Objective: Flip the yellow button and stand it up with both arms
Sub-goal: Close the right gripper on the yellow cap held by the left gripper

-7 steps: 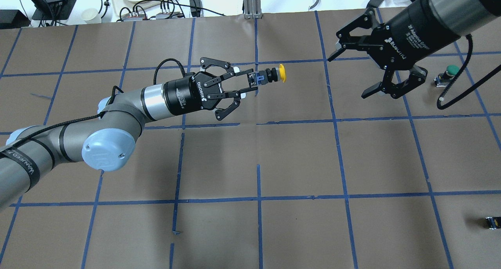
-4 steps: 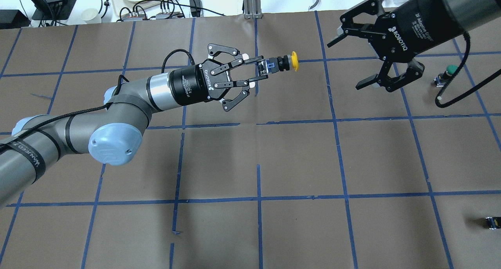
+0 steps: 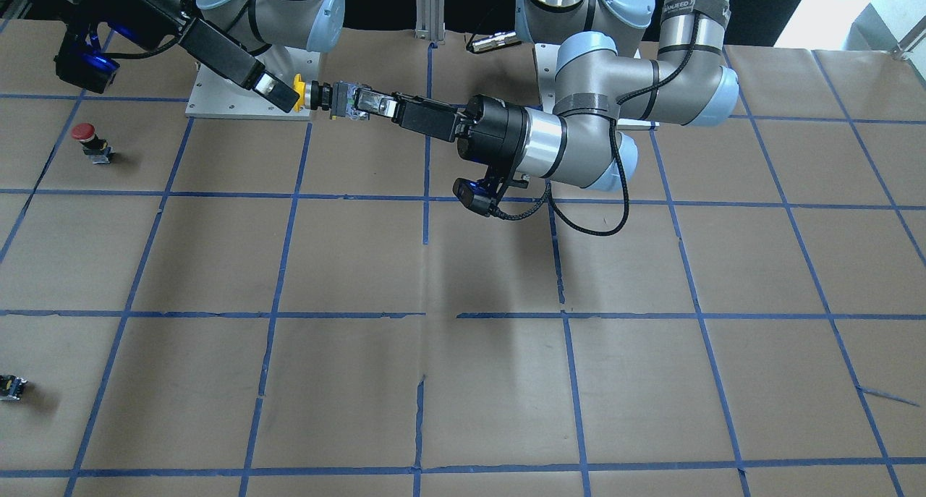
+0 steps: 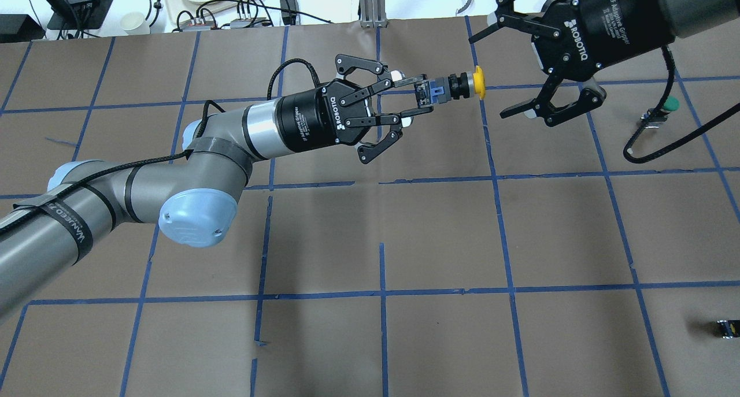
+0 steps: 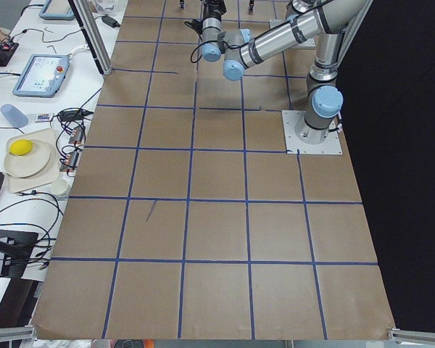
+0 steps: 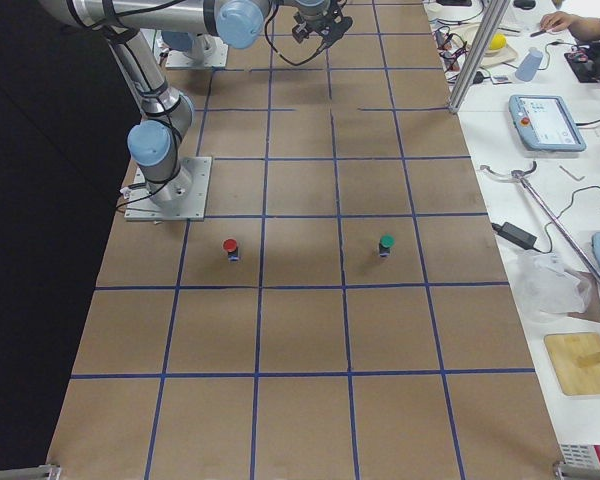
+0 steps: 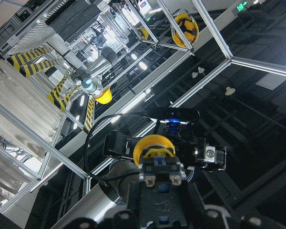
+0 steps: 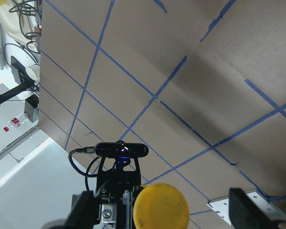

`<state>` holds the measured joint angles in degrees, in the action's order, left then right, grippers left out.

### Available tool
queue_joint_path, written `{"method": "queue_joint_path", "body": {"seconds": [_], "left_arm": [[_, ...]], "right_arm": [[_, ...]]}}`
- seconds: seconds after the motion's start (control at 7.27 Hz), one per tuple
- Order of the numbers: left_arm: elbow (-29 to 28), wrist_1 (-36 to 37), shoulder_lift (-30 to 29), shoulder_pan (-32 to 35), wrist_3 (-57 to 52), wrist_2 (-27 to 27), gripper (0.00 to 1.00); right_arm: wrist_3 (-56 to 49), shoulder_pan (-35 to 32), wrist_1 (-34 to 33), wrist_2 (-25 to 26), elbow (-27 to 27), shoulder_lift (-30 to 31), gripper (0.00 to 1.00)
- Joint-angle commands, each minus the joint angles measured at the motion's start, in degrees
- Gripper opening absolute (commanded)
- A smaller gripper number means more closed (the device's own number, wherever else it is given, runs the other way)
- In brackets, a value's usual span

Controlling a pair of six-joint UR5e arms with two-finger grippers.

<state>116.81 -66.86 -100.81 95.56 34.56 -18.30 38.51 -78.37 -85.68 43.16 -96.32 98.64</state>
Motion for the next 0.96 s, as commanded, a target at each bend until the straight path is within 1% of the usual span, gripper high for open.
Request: {"method": "queue_joint_path", "body": {"seconds": [0.0, 0.14, 0.41, 0.55, 0.69, 0.83], "left_arm": [[-0.09, 0.15, 0.00, 0.06, -0.02, 0.02, 0.19], [-0.09, 0.23, 0.00, 0.06, 0.07, 0.02, 0.19], [-0.09, 0.23, 0.08, 0.15, -0.02, 0.11, 0.19], [-0.35, 0.23, 0.43, -0.11, 0.07, 0.28, 0.22], [-0.79, 0.23, 0.26, -0.11, 0.07, 0.46, 0.22], [-0.80, 0.23, 0.35, -0.11, -0.11, 0.72, 0.33]], "right_arm": [[0.69, -0.02, 0.42, -0.10, -0.01, 0.41, 0.90], [0.61, -0.11, 1.73, -0.10, -0.01, 0.50, 0.81], [0.61, -0.11, 1.83, -0.19, -0.01, 0.42, 0.54], [0.61, -0.20, 1.91, -0.19, -0.01, 0.42, 0.45], [0.61, -0.20, 1.92, -0.19, -0.01, 0.33, 0.32], [0.61, -0.11, 1.92, -0.27, -0.01, 0.33, 0.24]]}}
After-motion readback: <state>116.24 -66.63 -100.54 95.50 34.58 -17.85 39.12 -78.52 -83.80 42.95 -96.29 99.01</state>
